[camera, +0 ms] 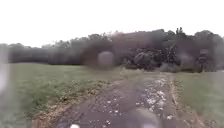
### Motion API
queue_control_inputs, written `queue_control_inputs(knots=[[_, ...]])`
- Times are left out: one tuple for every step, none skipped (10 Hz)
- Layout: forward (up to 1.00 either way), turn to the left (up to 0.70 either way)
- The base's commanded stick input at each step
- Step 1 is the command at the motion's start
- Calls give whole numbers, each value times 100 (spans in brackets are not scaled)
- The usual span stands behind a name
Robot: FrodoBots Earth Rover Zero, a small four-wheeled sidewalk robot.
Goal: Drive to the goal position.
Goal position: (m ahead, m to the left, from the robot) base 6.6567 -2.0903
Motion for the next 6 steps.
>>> queue_control_inputs(knots=[[70,0],[70,-6],[70,-30],[70,-35],[70,-35],[70,-35]])
